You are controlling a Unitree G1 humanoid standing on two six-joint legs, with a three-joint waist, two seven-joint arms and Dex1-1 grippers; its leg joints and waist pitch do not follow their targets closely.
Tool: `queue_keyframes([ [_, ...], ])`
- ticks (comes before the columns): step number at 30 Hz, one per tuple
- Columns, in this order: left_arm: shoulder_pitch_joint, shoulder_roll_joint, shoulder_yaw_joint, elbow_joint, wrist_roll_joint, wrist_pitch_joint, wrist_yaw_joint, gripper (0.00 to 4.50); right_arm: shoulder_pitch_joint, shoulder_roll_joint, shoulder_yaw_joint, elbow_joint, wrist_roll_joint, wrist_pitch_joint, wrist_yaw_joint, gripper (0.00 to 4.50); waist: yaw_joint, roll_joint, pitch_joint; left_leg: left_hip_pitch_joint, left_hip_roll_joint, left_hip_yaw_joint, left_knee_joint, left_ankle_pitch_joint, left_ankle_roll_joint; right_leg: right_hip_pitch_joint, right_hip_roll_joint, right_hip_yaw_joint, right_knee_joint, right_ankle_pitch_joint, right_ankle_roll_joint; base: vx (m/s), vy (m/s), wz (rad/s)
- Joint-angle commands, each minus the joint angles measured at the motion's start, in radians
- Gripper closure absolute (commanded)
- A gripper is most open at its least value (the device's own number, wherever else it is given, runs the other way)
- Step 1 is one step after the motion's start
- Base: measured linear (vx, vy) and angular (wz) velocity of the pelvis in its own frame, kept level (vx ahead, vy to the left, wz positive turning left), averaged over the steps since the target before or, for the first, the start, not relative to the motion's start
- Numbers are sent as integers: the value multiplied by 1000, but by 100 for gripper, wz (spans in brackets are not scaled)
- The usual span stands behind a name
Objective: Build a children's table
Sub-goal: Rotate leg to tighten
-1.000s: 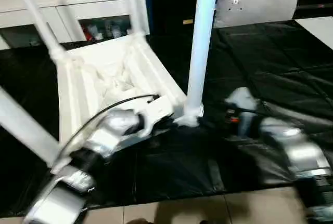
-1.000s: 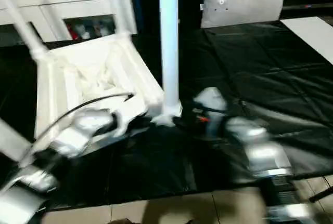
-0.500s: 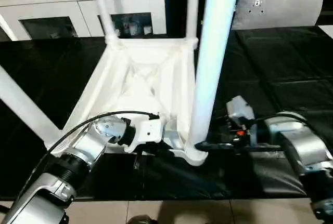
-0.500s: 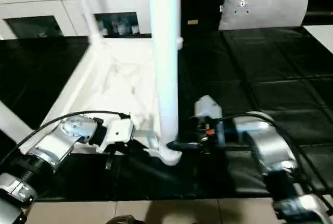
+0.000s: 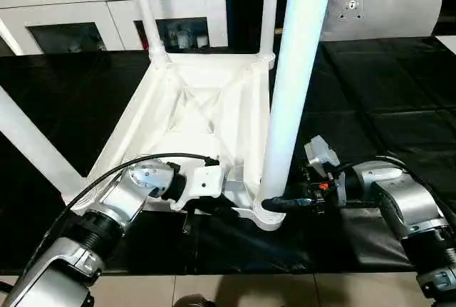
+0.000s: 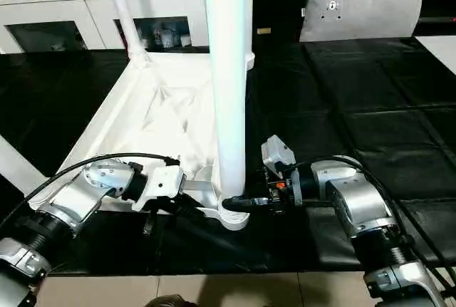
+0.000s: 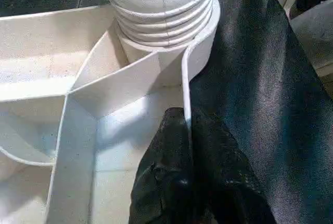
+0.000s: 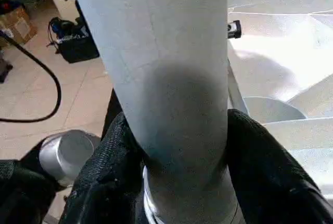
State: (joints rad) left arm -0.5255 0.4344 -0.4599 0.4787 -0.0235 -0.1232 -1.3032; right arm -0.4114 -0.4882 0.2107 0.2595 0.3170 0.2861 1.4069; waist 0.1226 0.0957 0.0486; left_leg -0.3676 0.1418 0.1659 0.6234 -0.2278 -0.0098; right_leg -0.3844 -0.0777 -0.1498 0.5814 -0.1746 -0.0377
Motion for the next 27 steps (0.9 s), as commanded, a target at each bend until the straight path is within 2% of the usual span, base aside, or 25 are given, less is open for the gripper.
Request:
queue_keyframes([
  [1, 10, -9, -18, -22, 18, 27, -2, 450, 1, 24, -11, -27, 20, 45, -69, 251, -2, -23, -71, 4, 118, -43, -77, -70, 94, 49, -118, 87, -58, -232, -144, 0, 0, 0],
  [2, 7, -54, 19, -23, 11, 120, 94, 450, 18, 78, -15, -58, -36, 76, -233, 251, -8, -21, -68, 4, 118, -42, -80, -83, 78, 49, -118, 89, -60, -250, -138, 0, 0, 0],
  [4, 3, -77, 34, -25, 8, 163, 138, 450, 17, 122, -32, -70, -46, 136, -333, 252, -19, -23, -61, 7, 109, -43, -84, -134, 46, 49, -117, 85, -73, -350, -122, -26, -4, -2],
  [5, 3, -80, 36, -26, 7, 169, 144, 450, 17, 128, -35, -72, -46, 146, -347, 252, -28, -19, -57, 8, 101, -43, -86, -165, 27, 49, -118, 80, -86, -431, -100, -51, -8, -5],
  [6, -6, -105, 46, -20, 13, 196, 191, 450, 9, 178, -53, -73, -60, 184, -447, 253, -32, -15, -56, 8, 98, -44, -84, -181, 21, 51, -120, 77, -90, -465, -87, 0, 0, 0],
  [7, -18, -137, 59, -9, 17, 226, 246, 450, -3, 225, -69, -67, -83, 212, -545, 253, -48, -17, -51, 6, 98, -46, -88, -203, 9, 51, -115, 74, -98, -503, -68, 0, 0, 0],
  [8, -26, -156, 66, -1, 19, 240, 280, 450, -10, 252, -77, -61, -98, 223, -602, 253, -63, -12, -50, 9, 95, -50, -89, -236, -7, 49, -112, 67, -106, -533, -49, 0, 0, 0],
  [9, -33, -170, 72, 5, 21, 251, 305, 450, -16, 272, -84, -56, -111, 231, -645, 253, -72, -14, -50, 11, 91, -50, -87, -248, -12, 48, -112, 63, -108, -543, -42, 0, 0, 0],
  [10, -52, -212, 87, 26, 33, 279, 380, 450, -38, 335, -108, -31, -131, 243, -765, 253, -85, -13, -53, 10, 87, -52, -85, -255, -14, 51, -114, 61, -111, -550, -32, 0, 0, 0],
  [11, -66, -238, 95, 43, 44, 291, 427, 450, -49, 361, -116, -18, -144, 240, -817, 253, -99, -12, -53, 7, 84, -52, -83, -250, -13, 50, -111, 56, -115, -542, -31, 0, 0, 0],
  [13, -90, -275, 103, 69, 68, 309, 499, 450, -63, 393, -128, 5, -167, 227, -894, 253, -105, -10, -54, 8, 85, -54, -84, -250, -7, 50, -111, 55, -116, -529, -27, 0, 0, 0],
  [14, -110, -299, 103, 89, 93, 313, 551, 450, -68, 409, -131, 19, -176, 212, -927, 253, -111, -15, -55, 12, 81, -50, -81, -246, 8, 47, -111, 59, -119, -508, -33, 0, 0, 0],
  [16, -122, -319, 111, 95, 98, 326, 582, 450, -67, 420, -135, 16, -182, 195, -949, 253, -108, -13, -59, 6, 87, -50, -83, -209, 27, 49, -111, 66, -109, -446, -47, 0, 0, 0],
  [17, -123, -321, 113, 95, 98, 328, 584, 450, -66, 422, -136, 14, -181, 193, -949, 197, -105, -12, -64, 3, 91, -50, -83, -185, 37, 52, -112, 70, -100, -394, -62, 0, 0, 0],
  [19, -125, -326, 116, 87, 101, 336, 579, 450, -59, 424, -144, -10, -174, 169, -928, 183, -102, -9, -65, -1, 95, -50, -83, -156, 50, 53, -113, 73, -91, -338, -81, 0, 0, 0],
  [20, -125, -326, 116, 85, 103, 337, 578, 450, -57, 424, -147, -16, -174, 164, -926, 177, -99, -11, -70, -5, 97, -49, -79, -110, 68, 57, -116, 76, -79, -254, -110, 0, 0, 0],
  [22, -118, -308, 113, 82, 109, 328, 558, 450, -45, 411, -156, -35, -164, 147, -900, 148, -93, -9, -73, -7, 97, -47, -76, -63, 87, 60, -116, 77, -70, -179, -133, 0, 0, 0],
  [23, -107, -277, 107, 82, 115, 300, 525, 450, -27, 376, -160, -44, -149, 109, -848, 135, -84, -9, -75, -8, 94, -43, -72, -53, 106, 63, -119, 76, -68, -159, -134, 0, 0, 0],
  [24, -107, -277, 107, 82, 115, 300, 525, 450, -27, 376, -160, -44, -149, 109, -848, 135, -82, -9, -74, -8, 95, -43, -72, -50, 110, 63, -118, 77, -68, -157, -132, 0, 0, 0],
  [25, -104, -269, 106, 83, 116, 289, 514, 450, -22, 363, -157, -45, -148, 95, -830, 116, -82, -9, -74, -8, 95, -43, -72, -50, 110, 63, -118, 77, -68, -157, -132, 0, 0, 0],
  [27, -96, -233, 99, 88, 117, 244, 469, 450, 3, 305, -144, -55, -138, 48, -739, 95, -73, -8, -75, -6, 98, -44, -72, -49, 120, 62, -116, 75, -67, -161, -129, 0, 0, 0],
])
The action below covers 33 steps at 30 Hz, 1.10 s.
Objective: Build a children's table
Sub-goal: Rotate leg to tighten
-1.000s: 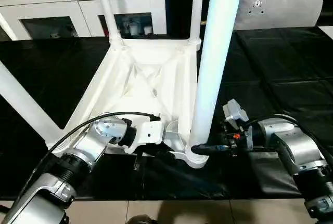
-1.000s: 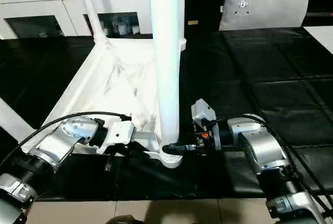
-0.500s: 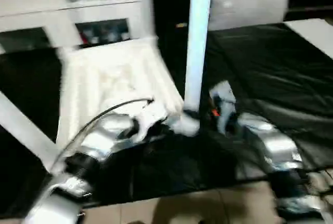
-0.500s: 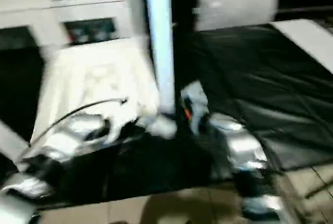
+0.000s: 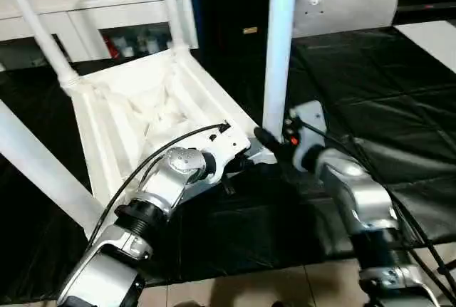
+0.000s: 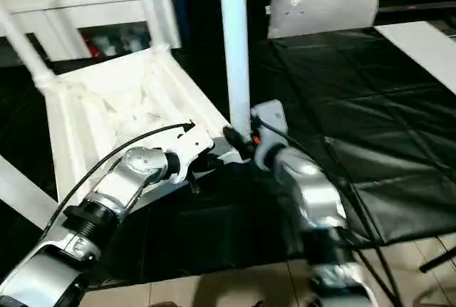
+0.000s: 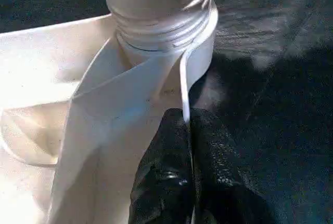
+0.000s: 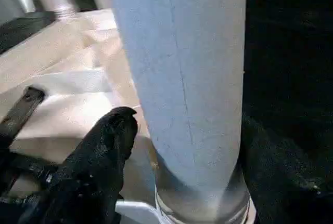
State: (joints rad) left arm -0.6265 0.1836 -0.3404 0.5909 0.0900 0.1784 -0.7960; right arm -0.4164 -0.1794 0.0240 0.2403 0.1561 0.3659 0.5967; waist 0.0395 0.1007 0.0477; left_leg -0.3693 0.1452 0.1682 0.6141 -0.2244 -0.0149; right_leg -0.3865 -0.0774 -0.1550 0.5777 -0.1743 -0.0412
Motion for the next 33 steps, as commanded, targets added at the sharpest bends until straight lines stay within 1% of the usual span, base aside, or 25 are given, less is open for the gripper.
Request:
queue_keyframes([
  [1, 9, 32, -23, -24, 1, -74, -63, 450, 18, -27, 43, -41, 31, -46, 113, 91, 12, -12, -74, -4, 95, -46, -63, -55, 126, 64, -116, 80, -63, -165, -124, 0, 0, 0],
  [2, 13, 51, -27, -24, 0, -92, -94, 450, 26, -56, 43, -46, 37, -56, 160, 83, 15, -11, -72, -1, 98, -45, -64, -62, 127, 61, -115, 81, -64, -171, -123, 0, 0, 0],
  [4, 23, 81, -36, -25, -6, -142, -152, 450, 38, -109, 50, -50, 34, -82, 235, 73, 19, -12, -72, -2, 98, -45, -65, -73, 126, 63, -115, 80, -66, -188, -116, 0, 0, 0],
  [5, 24, 89, -38, -24, -8, -162, -172, 450, 40, -126, 53, -48, 32, -95, 261, 60, 25, -12, -70, 2, 101, -44, -67, -97, 120, 59, -114, 80, -70, -220, -111, 0, 0, 0],
  [6, 27, 93, -39, -26, -13, -164, -187, 450, 41, -135, 53, -47, 33, -98, 274, 49, 26, -12, -70, 4, 103, -44, -69, -99, 113, 58, -113, 81, -67, -223, -114, 0, 0, 0],
  [7, 35, 114, -43, -37, -32, -175, -250, 450, 39, -174, 53, -41, 45, -102, 331, 42, 31, -13, -71, 6, 102, -44, -67, -102, 113, 57, -114, 81, -69, -226, -117, 0, 0, 0],
  [8, 39, 127, -49, -40, -36, -187, -280, 450, 39, -197, 56, -41, 51, -102, 366, 37, 35, -11, -70, 5, 105, -44, -68, -99, 111, 57, -114, 83, -64, -213, -122, 0, 0, 0],
  [9, 42, 140, -56, -41, -38, -200, -308, 450, 37, -226, 67, -40, 58, -109, 412, 37, 38, -10, -71, 6, 106, -45, -68, -100, 111, 57, -113, 83, -64, -210, -125, 0, 0, 0],
  [10, 45, 147, -62, -43, -39, -213, -326, 450, 35, -240, 74, -39, 63, -110, 441, 37, 46, -14, -72, 8, 109, -43, -66, -92, 112, 54, -114, 86, -60, -188, -132, 0, 0, 0],
  [11, 48, 154, -69, -46, -41, -227, -346, 450, 32, -255, 80, -37, 68, -111, 472, 37, 46, -14, -72, 8, 109, -43, -66, -92, 112, 54, -114, 86, -60, -188, -132, 0, 0, 0],
  [12, 51, 163, -78, -47, -44, -248, -373, 450, 28, -275, 89, -34, 75, -115, 514, 37, 55, -13, -74, 6, 106, -42, -64, -93, 117, 56, -116, 85, -59, -183, -135, 0, 0, 0],
  [13, 59, 178, -95, -56, -50, -272, -423, 450, 20, -307, 104, -34, 96, -116, 599, 37, 60, -16, -74, 5, 107, -41, -64, -89, 122, 58, -117, 85, -56, -177, -138, 0, 0, 0],
  [14, 61, 182, -99, -58, -54, -284, -443, 450, 15, -313, 105, -29, 104, -117, 624, 37, 64, -16, -74, 4, 108, -40, -63, -87, 130, 57, -117, 85, -57, -180, -136, 0, 0, 0],
  [16, 65, 188, -104, -69, -64, -286, -474, 450, 4, -319, 109, -18, 116, -112, 661, 37, 66, -17, -75, 4, 108, -40, -62, -82, 131, 56, -117, 84, -55, -179, -139, 0, 0, 0],
  [17, 70, 197, -110, -84, -74, -291, -518, 450, -15, -326, 120, 4, 133, -100, 718, 53, 71, -22, -75, 6, 108, -39, -62, -80, 131, 54, -116, 83, -57, -198, -141, 0, 0, 0],
  [18, 70, 199, -114, -86, -74, -294, -525, 450, -19, -328, 126, 9, 137, -97, 732, 53, 77, -19, -74, 8, 112, -39, -63, -78, 128, 52, -117, 85, -57, -210, -141, 0, 0, 0],
  [19, 70, 201, -116, -88, -73, -297, -528, 450, -21, -328, 129, 10, 138, -96, 738, 53, 79, -19, -74, 8, 112, -40, -63, -75, 126, 51, -116, 84, -56, -211, -142, 0, 0, 0],
  [21, 73, 207, -126, -96, -72, -308, -545, 450, -28, -328, 140, 20, 141, -88, 757, 81, 87, -20, -75, 10, 116, -41, -63, -65, 124, 49, -115, 86, -54, -202, -141, 0, 0, 0],
  [22, 73, 208, -126, -96, -72, -310, -547, 450, -28, -328, 141, 21, 141, -88, 760, 93, 87, -20, -75, 10, 116, -41, -63, -65, 124, 49, -115, 86, -54, -202, -141, 0, 0, 0],
  [23, 78, 212, -134, -104, -71, -319, -561, 450, -34, -328, 153, 29, 155, -65, 793, 96, 93, -26, -76, 9, 114, -40, -63, -63, 121, 51, -118, 87, -53, -203, -142, 0, 0, 0],
  [24, 80, 213, -135, -105, -70, -320, -562, 450, -33, -332, 163, 26, 160, -55, 808, 104, 97, -25, -76, 10, 113, -38, -62, -65, 120, 50, -118, 87, -54, -211, -140, 0, 0, 0],
  [27, 85, 216, -134, -105, -68, -328, -567, 450, -33, -335, 176, 25, 157, -50, 833, 137, 100, -29, -76, 7, 111, -38, -62, -48, 118, 51, -118, 87, -54, -216, -130, 0, 0, 0],
  [30, 87, 220, -135, -102, -61, -332, -560, 450, -34, -340, 182, 31, 159, -45, 854, 160, 100, -26, -77, 8, 111, -39, -62, -51, 115, 51, -116, 85, -57, -230, -124, 0, 0, 0],
  [32, 88, 221, -135, -98, -59, -333, -557, 450, -33, -343, 184, 28, 160, -41, 857, 182, 100, -27, -77, 8, 111, -39, -61, -50, 114, 51, -116, 85, -57, -227, -120, 0, 0, 0],
  [33, 88, 222, -135, -96, -57, -334, -555, 450, -32, -344, 185, 27, 162, -39, 859, 182, 100, -26, -77, 8, 111, -39, -61, -51, 114, 50, -116, 85, -57, -229, -119, 0, 0, 0],
])
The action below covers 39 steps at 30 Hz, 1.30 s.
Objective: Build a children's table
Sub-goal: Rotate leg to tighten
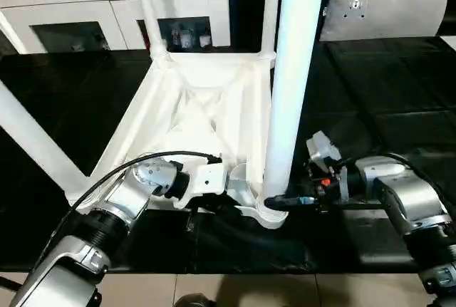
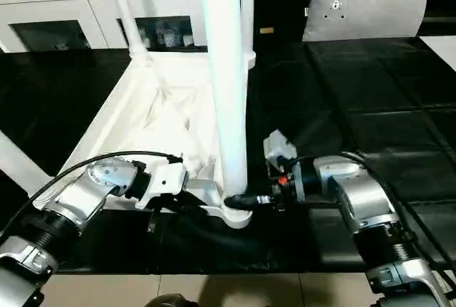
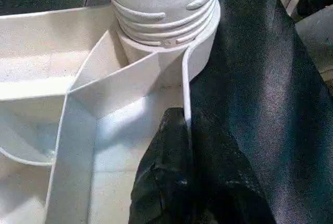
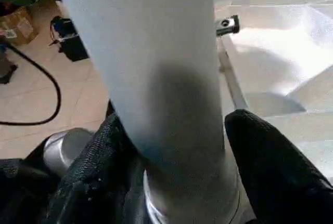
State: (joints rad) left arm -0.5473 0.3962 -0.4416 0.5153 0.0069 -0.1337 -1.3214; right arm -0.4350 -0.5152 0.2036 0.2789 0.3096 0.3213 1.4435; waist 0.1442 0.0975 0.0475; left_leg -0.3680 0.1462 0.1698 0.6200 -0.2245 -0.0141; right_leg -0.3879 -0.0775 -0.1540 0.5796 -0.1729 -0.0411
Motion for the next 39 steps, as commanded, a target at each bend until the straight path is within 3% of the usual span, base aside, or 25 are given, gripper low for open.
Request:
queue_keyframes([
  [1, 9, 10, -34, -18, 27, -24, -27, 450, -12, -9, 6, -14, 11, 11, 15, 193, -5, -21, -77, 7, 110, -40, -67, -52, 113, 52, -116, 84, -59, -232, -119, 0, 0, 0],
  [7, 13, 7, -20, -21, 26, 0, -6, 450, 4, -6, 7, -44, 26, 53, 3, 237, -5, -22, -77, 7, 110, -41, -67, -47, 110, 52, -114, 83, -59, -229, -118, 0, 0, 0],
  [11, 11, -16, -3, -50, 38, 121, 75, 450, 25, 34, -7, -96, 28, 95, -93, 242, -7, -18, -75, 9, 114, -42, -70, -54, 99, 50, -114, 85, -60, -238, -120, 0, 0, 0],
  [15, 7, -78, 28, -93, 16, 265, 167, 450, 32, 118, -5, -114, -42, 140, -301, 244, -20, -18, -62, 11, 102, -39, -77, -130, 57, 51, -113, 80, -83, -378, -91, 0, 0, 0],
  [17, -16, -151, 65, -89, 29, 371, 312, 450, 7, 216, -32, -81, -123, 206, -547, 245, -42, -14, -52, 15, 96, -44, -82, -185, 22, 51, -110, 69, -98, -482, -65, 0, 0, 0],
  [18, -25, -171, 75, -80, 33, 398, 352, 450, -3, 248, -50, -70, -137, 234, -621, 247, -77, -16, -47, 18, 83, -51, -81, -257, -12, 57, -107, 51, -115, -578, -14, 0, 0, 0],
  [19, -31, -185, 82, -73, 35, 414, 376, 450, -8, 269, -63, -63, -145, 252, -670, 247, -87, -14, -48, 22, 81, -53, -79, -276, -16, 57, -108, 44, -121, -593, -2, 0, 0, 0],
  [20, -52, -223, 105, -44, 42, 444, 457, 450, -19, 309, -77, -47, -173, 252, -766, 248, -108, -11, -46, 21, 80, -56, -79, -303, -15, 55, -105, 40, -129, -597, 17, 0, 0, 0],
  [21, -79, -264, 125, -5, 50, 458, 542, 450, -29, 352, -85, -21, -210, 231, -870, 248, -127, -8, -46, 29, 76, -54, -76, -329, -9, 49, -103, 36, -139, -596, 23, 0, 0, 0],
  [22, -83, -271, 129, -1, 52, 462, 556, 450, -31, 362, -87, -17, -214, 228, -892, 248, -135, -7, -46, 31, 76, -55, -75, -342, -8, 49, -102, 33, -141, -596, 23, 0, 0, 0],
  [23, -92, -288, 137, 6, 54, 474, 585, 450, -34, 385, -98, -6, -204, 223, -924, 248, -148, -3, -48, 35, 78, -58, -76, -368, -3, 52, -102, 26, -143, -580, 22, 0, 0, 0],
  [24, -96, -295, 138, 9, 56, 470, 593, 450, -33, 395, -106, 0, -191, 212, -926, 248, -155, -1, -49, 29, 82, -62, -79, -371, 8, 58, -106, 28, -140, -547, 22, 0, 0, 0],
  [25, -96, -295, 138, 9, 56, 470, 593, 450, -33, 395, -106, 0, -191, 212, -926, 248, -155, -1, -49, 29, 82, -62, -79, -371, 8, 58, -106, 28, -140, -547, 22, 0, 0, 0],
  [26, -97, -305, 140, 2, 63, 478, 600, 450, -30, 414, -124, 0, -181, 200, -937, 248, -158, -5, -52, 22, 81, -60, -81, -344, 20, 59, -110, 38, -135, -508, 13, 0, 0, 0],
  [27, -94, -306, 141, -7, 68, 482, 597, 450, -27, 423, -138, -2, -173, 189, -939, 196, -155, -4, -55, 16, 81, -59, -81, -307, 29, 61, -114, 45, -130, -476, -5, 0, 0, 0],
  [30, -81, -284, 131, -24, 86, 453, 570, 450, -19, 415, -145, -17, -172, 142, -906, 183, -144, -4, -63, 3, 92, -60, -81, -207, 55, 67, -118, 58, -106, -345, -53, 0, 0, 0],
  [31, -77, -275, 128, -27, 87, 446, 563, 450, -13, 409, -148, -29, -165, 139, -890, 177, -144, -4, -63, 3, 92, -60, -81, -207, 55, 67, -118, 58, -106, -345, -53, 0, 0, 0],
  [32, -72, -262, 127, -29, 86, 442, 554, 450, -2, 396, -153, -49, -152, 130, -865, 148, -137, -5, -72, -6, 96, -61, -77, -131, 79, 71, -119, 62, -87, -242, -82, 0, 0, 0],
  [35, -64, -226, 109, -33, 81, 403, 518, 450, 22, 362, -157, -81, -129, 80, -811, 131, -120, -5, -82, -11, 94, -55, -64, -25, 126, 71, -121, 67, -61, -84, -124, 0, 0, 0],
  [39, -48, -181, 103, -36, 86, 359, 463, 450, 46, 290, -165, -112, -110, 58, -716, 93, -95, -1, -77, -11, 96, -50, -63, -44, 138, 65, -117, 64, -70, -149, -101, 0, 0, 0],
])
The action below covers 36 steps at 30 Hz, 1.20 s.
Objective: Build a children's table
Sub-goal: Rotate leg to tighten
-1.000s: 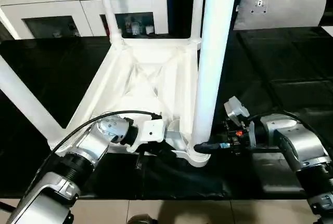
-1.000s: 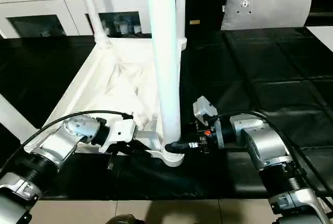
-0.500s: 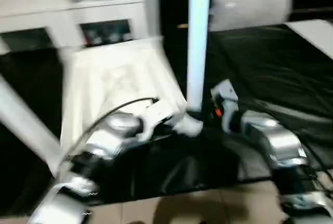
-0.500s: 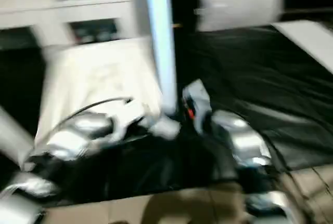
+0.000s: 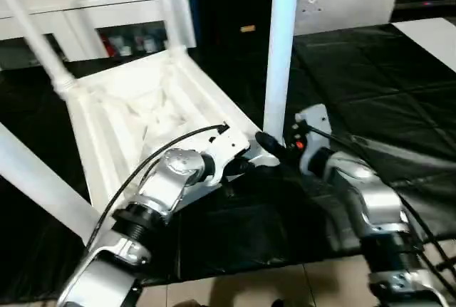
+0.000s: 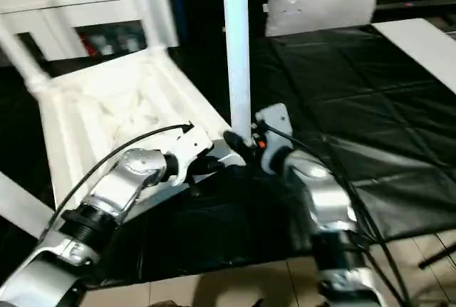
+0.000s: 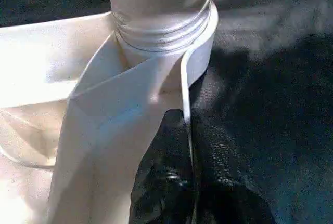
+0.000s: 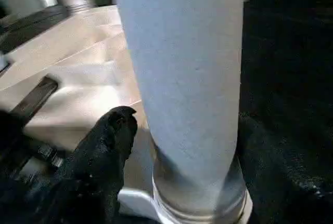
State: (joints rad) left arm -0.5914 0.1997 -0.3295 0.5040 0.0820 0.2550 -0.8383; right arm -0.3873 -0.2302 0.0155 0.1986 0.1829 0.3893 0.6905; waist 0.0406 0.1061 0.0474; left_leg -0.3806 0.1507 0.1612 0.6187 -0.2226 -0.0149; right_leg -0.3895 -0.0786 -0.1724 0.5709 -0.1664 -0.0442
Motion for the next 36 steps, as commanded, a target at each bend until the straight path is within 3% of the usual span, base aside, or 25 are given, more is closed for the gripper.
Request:
queue_keyframes([
  [1, 2, 35, -9, -22, 13, -52, -39, 450, 5, -33, 25, -35, 19, -22, 86, 93, 11, -10, -76, 3, 93, -43, -63, -54, 136, 67, -115, 81, -63, -172, -93, 0, 0, 0],
  [4, 20, 94, -32, -27, -4, -130, -148, 450, 11, -139, 37, -30, 36, -57, 245, 57, 27, -12, -76, 5, 99, -43, -62, -79, 128, 62, -114, 83, -60, -195, -86, 0, 0, 0],
  [8, 44, 173, -80, -57, -17, -213, -301, 450, -10, -245, 70, -4, 47, -73, 415, 14, 39, -10, -75, 7, 102, -41, -62, -100, 124, 57, -113, 86, -54, -192, -104, 0, 0, 0],
  [13, 54, 215, -113, -72, -27, -300, -409, 450, -45, -281, 90, 40, 67, -106, 517, 3, 62, -16, -77, 11, 104, -37, -61, -106, 112, 53, -113, 85, -56, -224, -110, 0, 0, 0],
  [14, 57, 223, -120, -76, -29, -315, -430, 450, -48, -287, 100, 45, 72, -110, 547, 3, 68, -12, -79, 11, 106, -37, -60, -96, 114, 52, -112, 87, -51, -210, -113, 0, 0, 0],
  [18, 68, 245, -140, -98, -37, -338, -484, 450, -45, -308, 137, 46, 69, -144, 633, 3, 87, -15, -82, 12, 110, -34, -57, -70, 119, 49, -115, 91, -40, -158, -130, 0, 0, 0],
  [22, 75, 258, -153, -110, -35, -364, -514, 450, -54, -304, 156, 52, 100, -118, 700, 3, 100, -17, -81, 12, 108, -31, -57, -67, 120, 48, -114, 92, -45, -195, -120, 0, 0, 0],
  [30, 72, 246, -157, -94, -21, -375, -496, 450, -56, -277, 189, 51, 123, -76, 739, 76, 105, -20, -81, 12, 109, -33, -59, -78, 104, 46, -113, 91, -49, -235, -109, 0, 0, 0],
  [36, 72, 253, -153, -91, -26, -375, -502, 450, -56, -271, 200, 54, 142, -24, 762, 134, 106, -13, -82, 12, 110, -34, -58, -77, 98, 47, -113, 91, -47, -212, -113, 0, 0, 0],
])
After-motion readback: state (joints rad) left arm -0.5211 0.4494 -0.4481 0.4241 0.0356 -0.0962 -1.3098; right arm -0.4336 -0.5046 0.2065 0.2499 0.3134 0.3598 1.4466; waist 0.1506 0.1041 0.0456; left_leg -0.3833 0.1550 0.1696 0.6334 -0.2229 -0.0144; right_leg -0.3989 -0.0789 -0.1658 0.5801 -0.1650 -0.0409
